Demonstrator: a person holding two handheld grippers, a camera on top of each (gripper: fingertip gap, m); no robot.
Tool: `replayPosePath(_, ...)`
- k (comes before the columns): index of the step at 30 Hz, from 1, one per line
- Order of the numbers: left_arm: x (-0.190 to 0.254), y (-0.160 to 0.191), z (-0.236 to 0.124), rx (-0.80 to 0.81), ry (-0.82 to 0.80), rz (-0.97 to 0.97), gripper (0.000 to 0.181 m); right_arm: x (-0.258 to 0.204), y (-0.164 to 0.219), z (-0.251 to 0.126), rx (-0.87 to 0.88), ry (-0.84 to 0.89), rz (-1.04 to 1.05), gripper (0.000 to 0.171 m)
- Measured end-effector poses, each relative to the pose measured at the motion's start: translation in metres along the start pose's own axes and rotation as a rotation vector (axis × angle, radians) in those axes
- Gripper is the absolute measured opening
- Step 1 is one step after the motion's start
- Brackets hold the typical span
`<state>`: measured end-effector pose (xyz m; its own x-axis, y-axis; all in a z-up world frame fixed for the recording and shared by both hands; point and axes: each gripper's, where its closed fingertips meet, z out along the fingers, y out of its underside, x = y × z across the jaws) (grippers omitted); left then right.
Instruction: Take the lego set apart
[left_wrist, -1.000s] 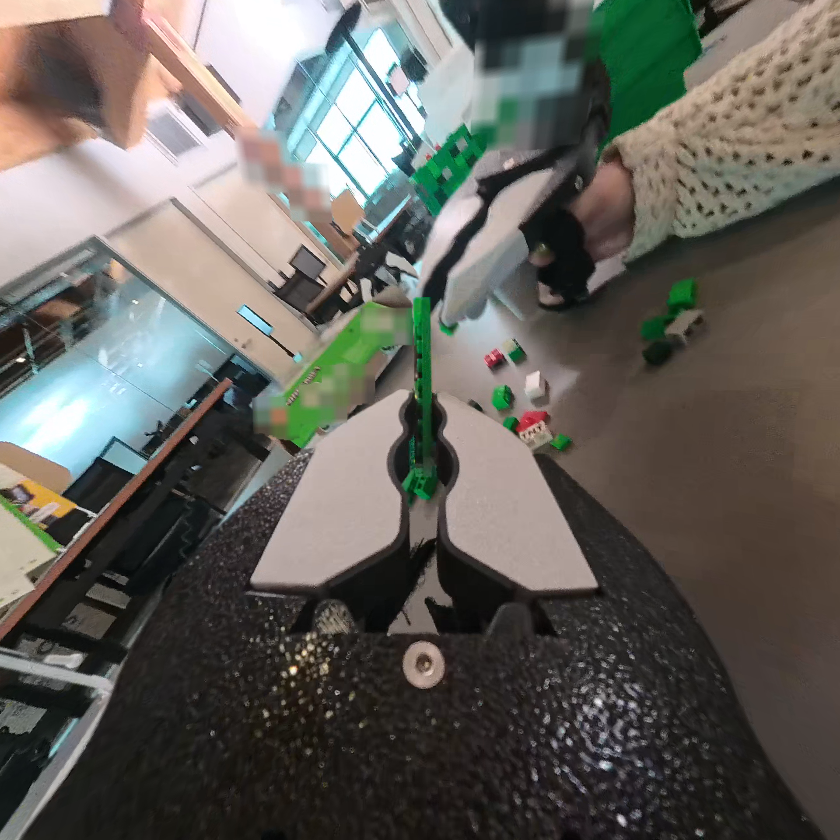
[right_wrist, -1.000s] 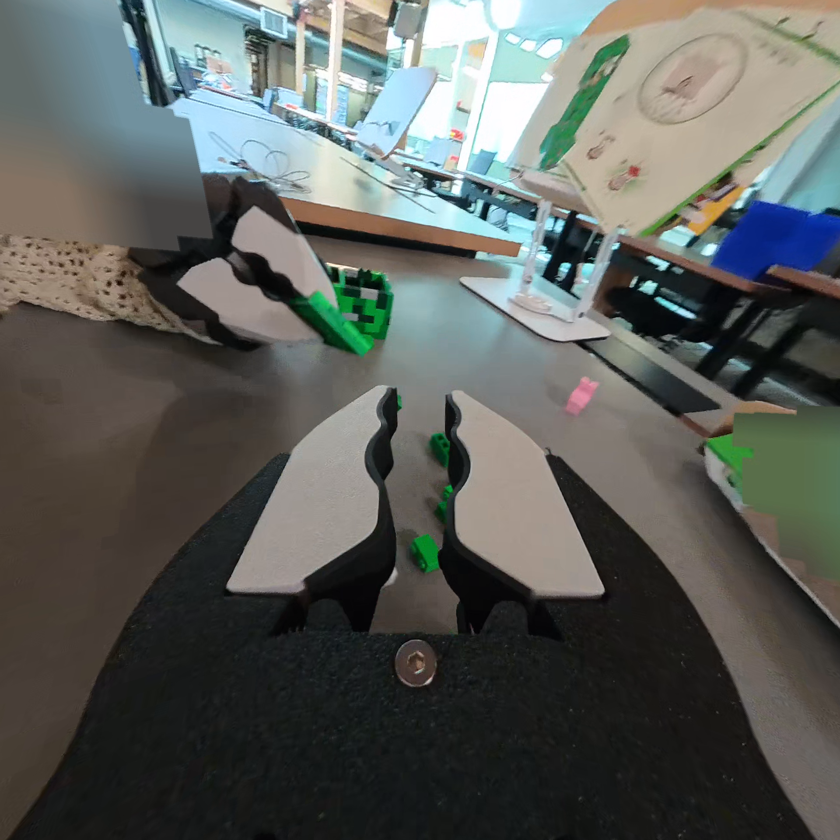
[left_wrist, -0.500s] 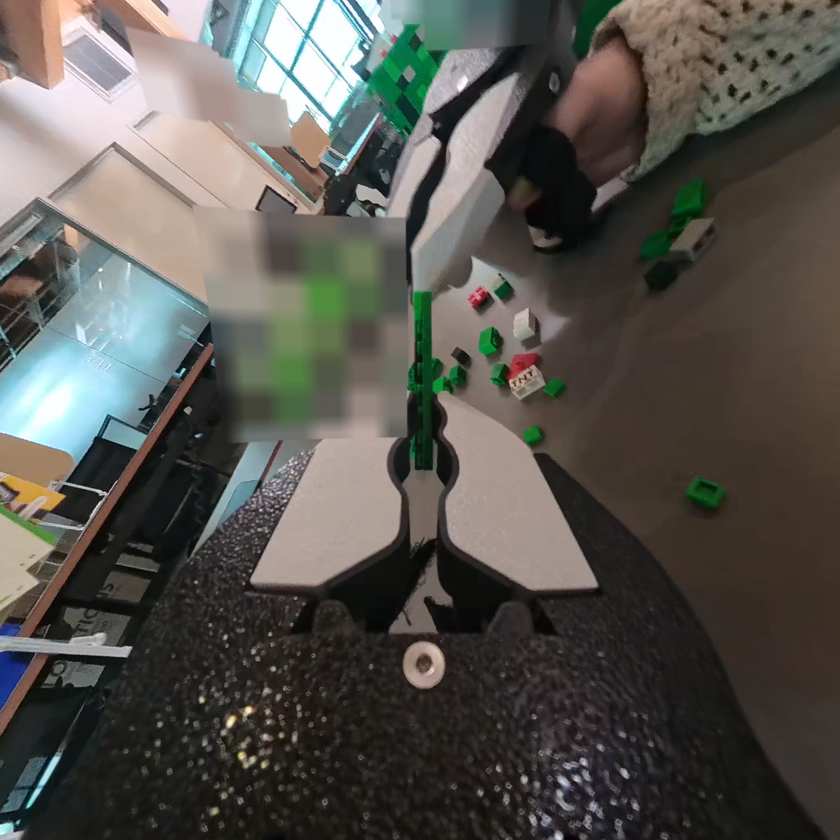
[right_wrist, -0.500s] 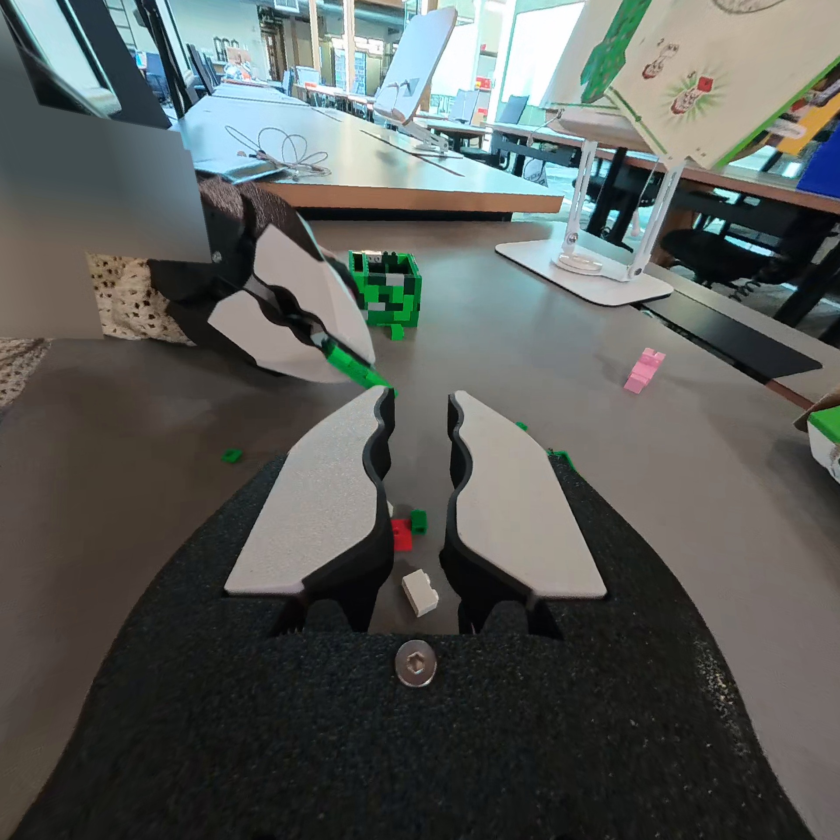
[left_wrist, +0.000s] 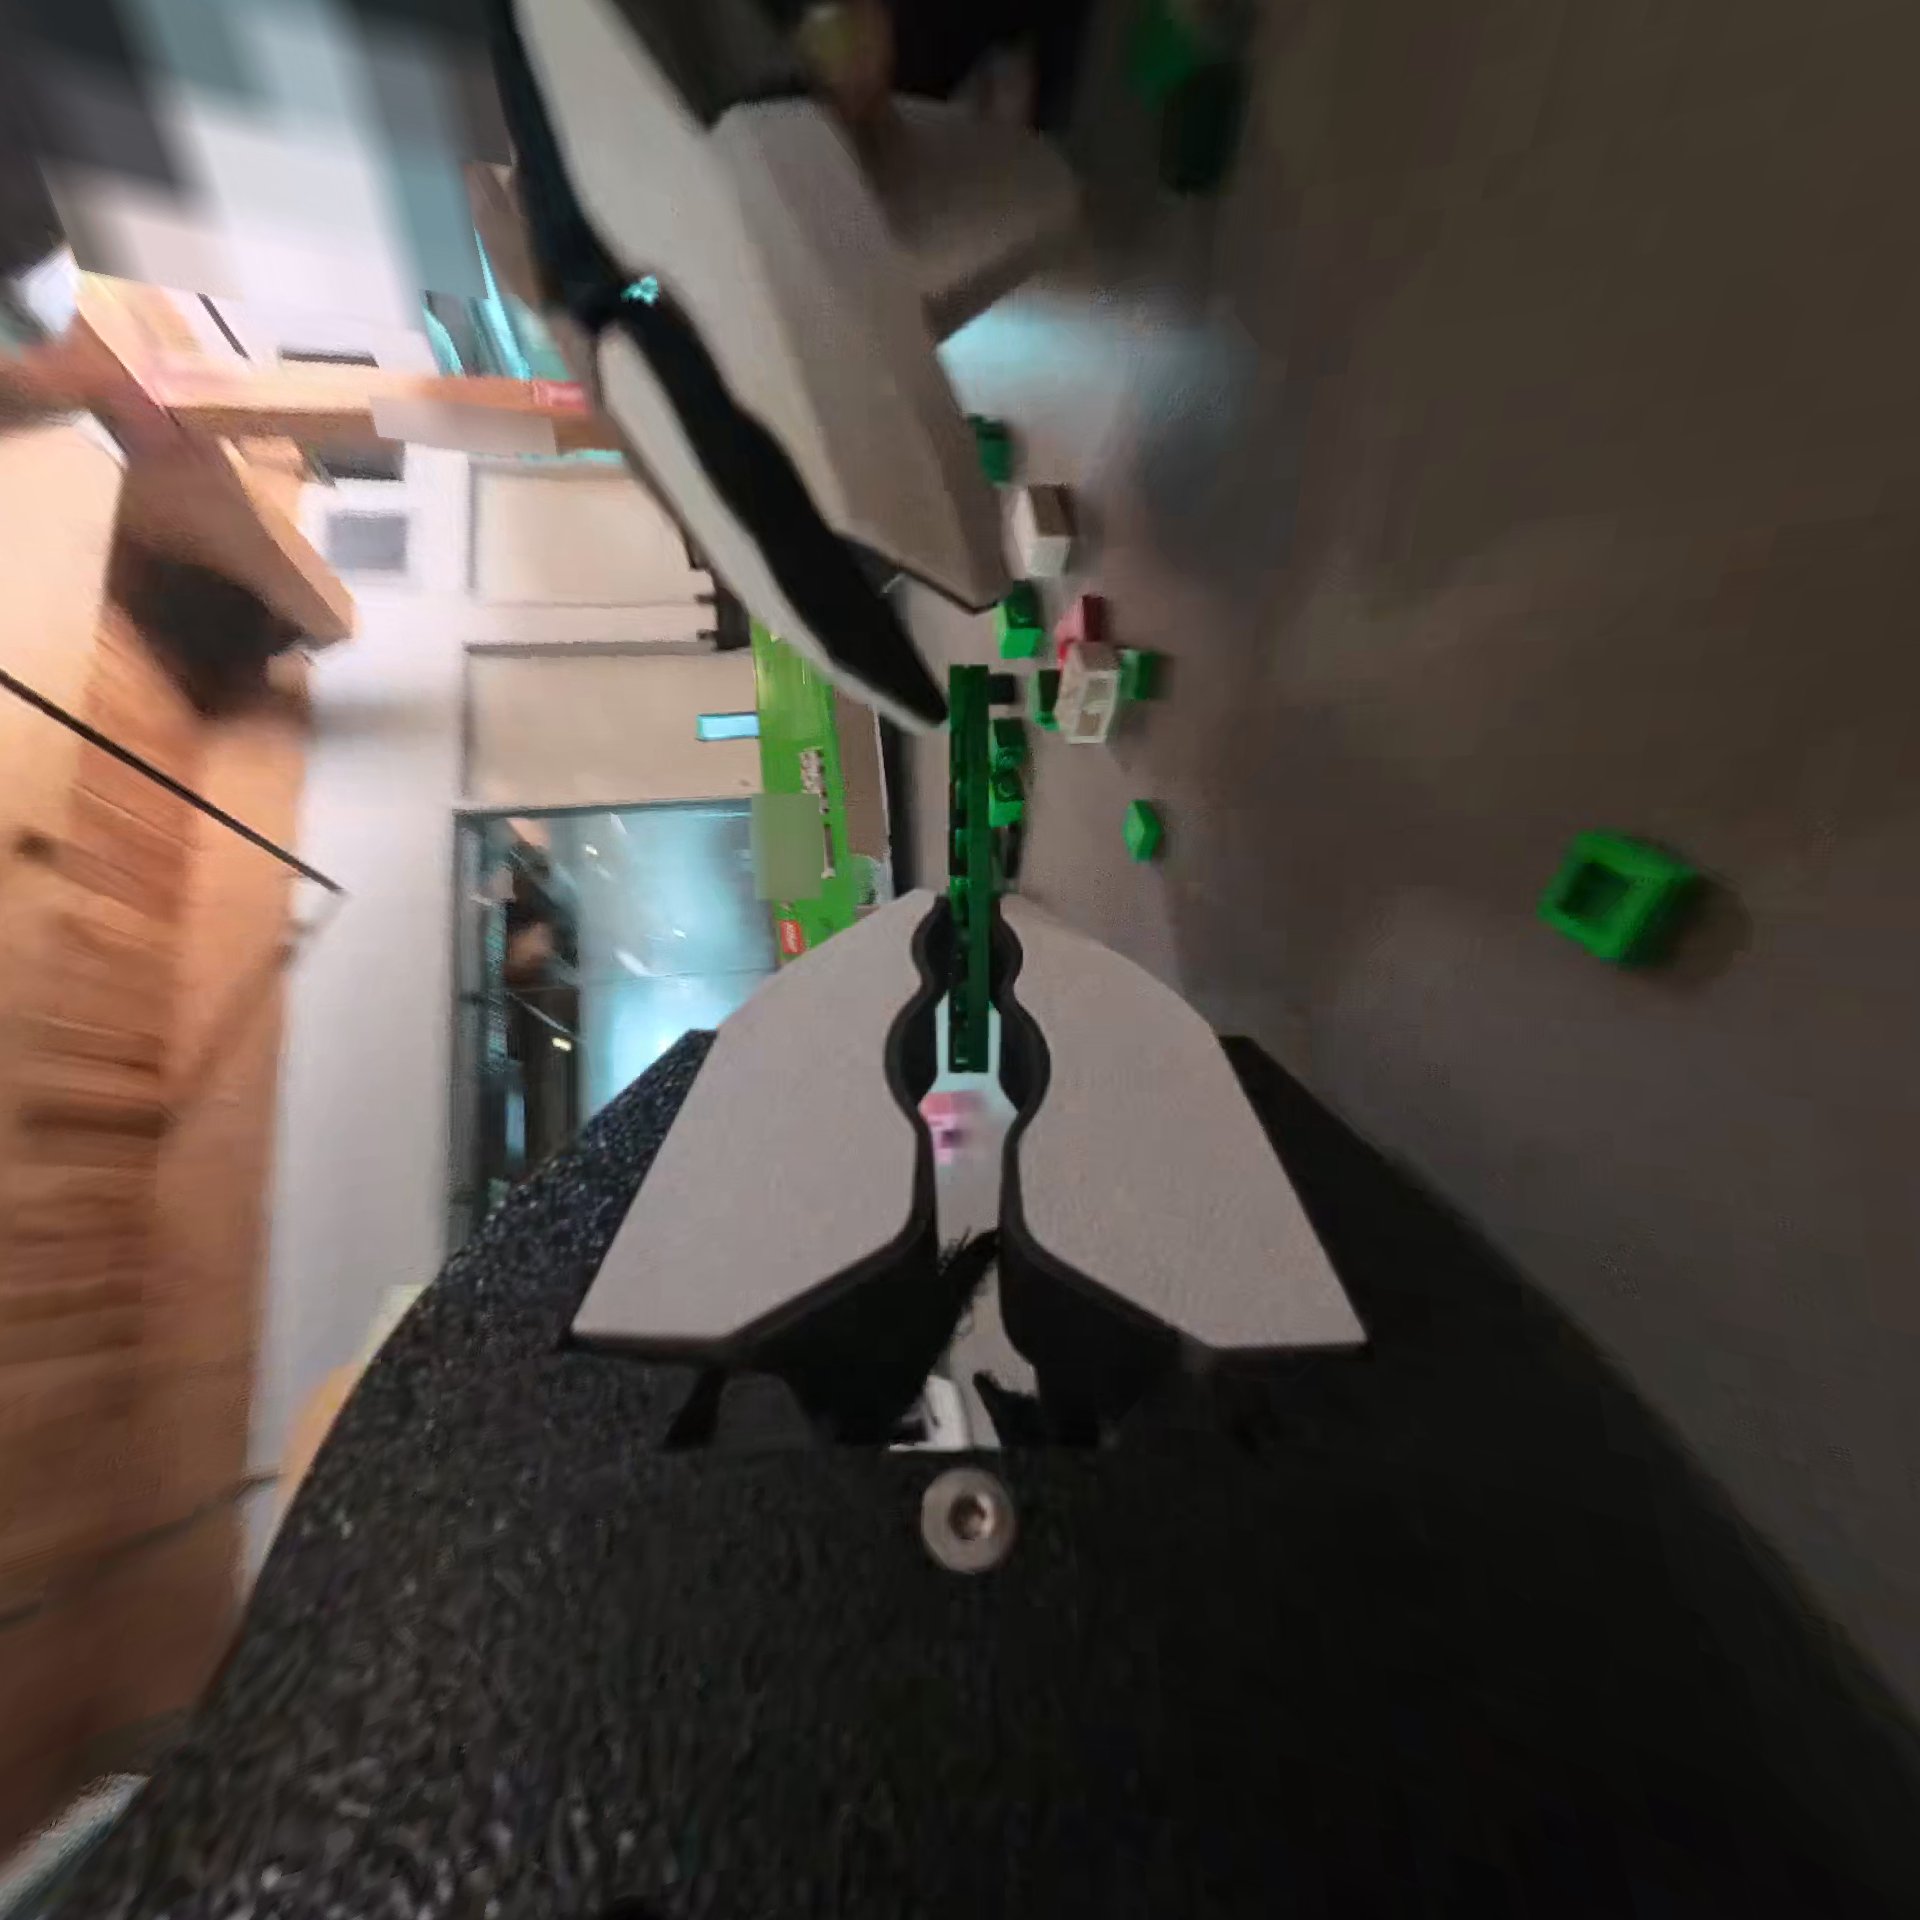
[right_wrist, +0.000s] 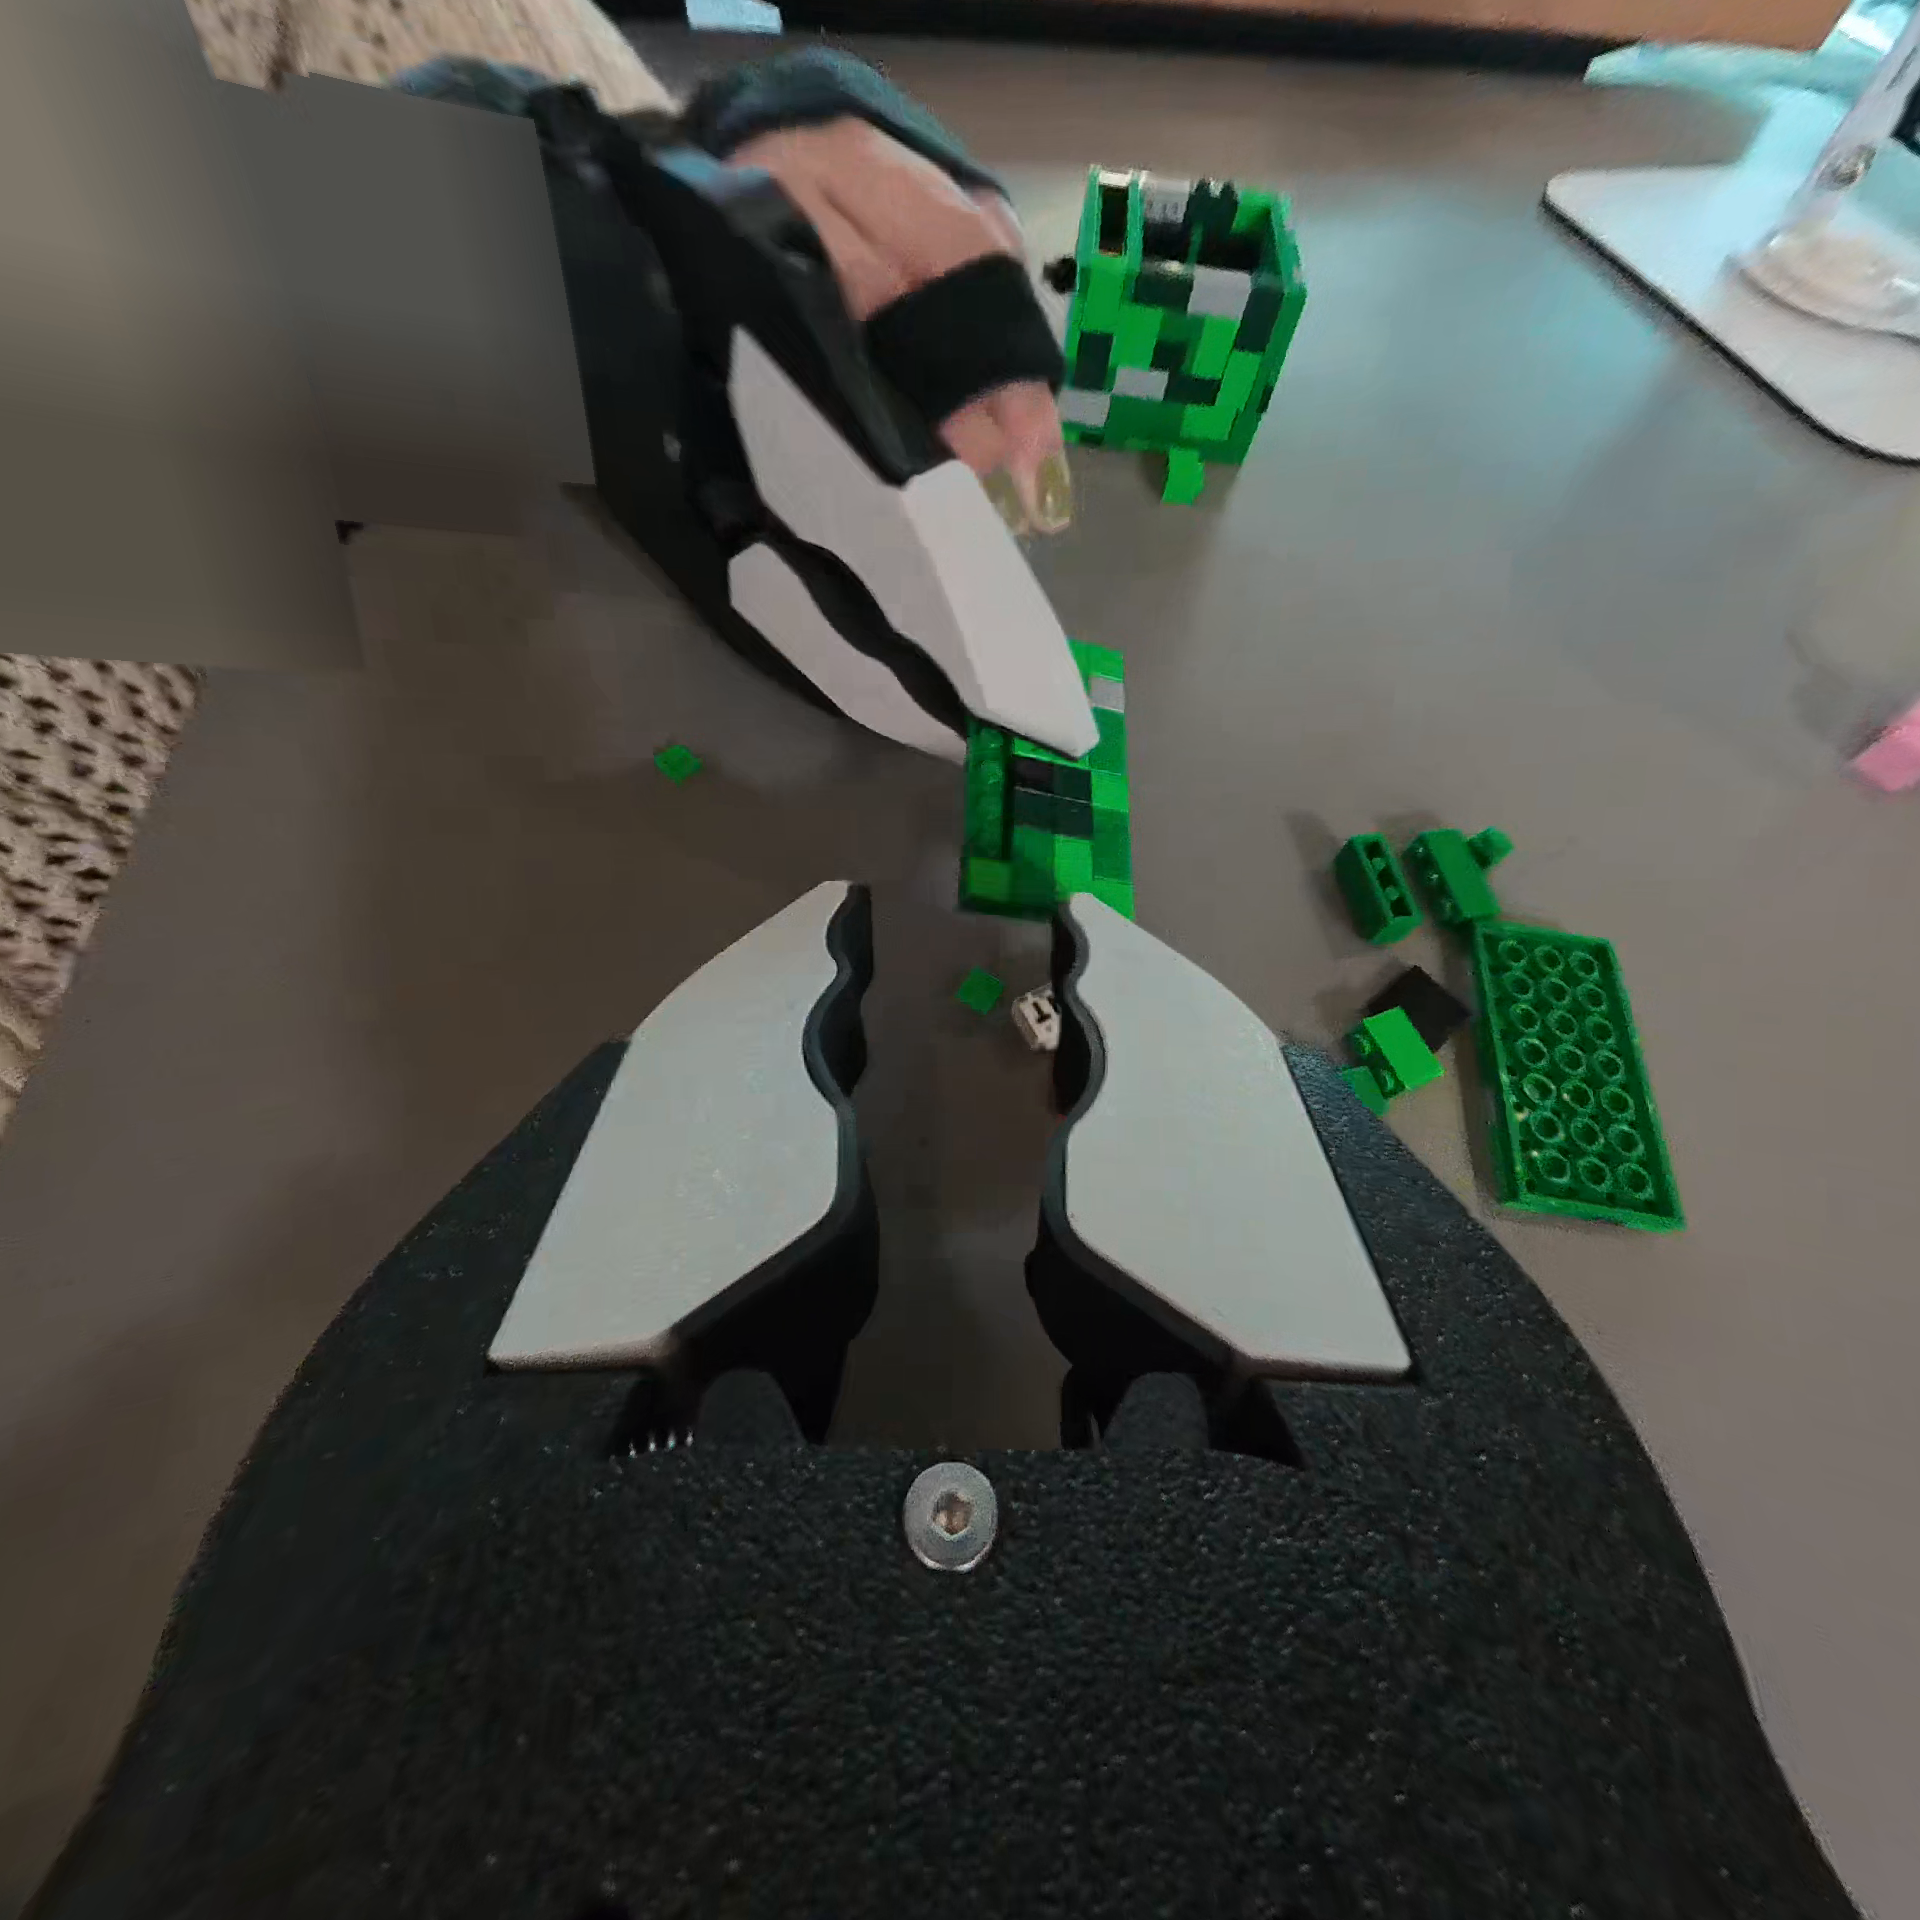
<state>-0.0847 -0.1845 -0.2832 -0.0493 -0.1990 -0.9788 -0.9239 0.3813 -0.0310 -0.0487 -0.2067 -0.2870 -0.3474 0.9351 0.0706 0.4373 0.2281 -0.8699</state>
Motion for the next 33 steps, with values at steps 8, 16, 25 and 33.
replayPosePath(8, -0.001, -0.012, -0.005, 0.027, -0.047, 0.133, 0.005, 0.003, 0.008, 0.005, -0.083, 0.062, -0.080, 0.033)
replayPosePath(16, 0.001, -0.016, -0.006, 0.038, -0.054, 0.174, 0.005, -0.003, 0.008, 0.004, -0.065, 0.011, -0.058, 0.034)
replayPosePath(25, 0.002, -0.016, -0.007, 0.038, -0.047, 0.159, 0.006, -0.005, 0.008, 0.005, -0.061, -0.004, -0.051, 0.036)
replayPosePath(33, 0.003, -0.016, -0.007, 0.042, -0.041, 0.142, 0.006, -0.004, 0.006, 0.003, -0.039, -0.004, -0.042, 0.032)
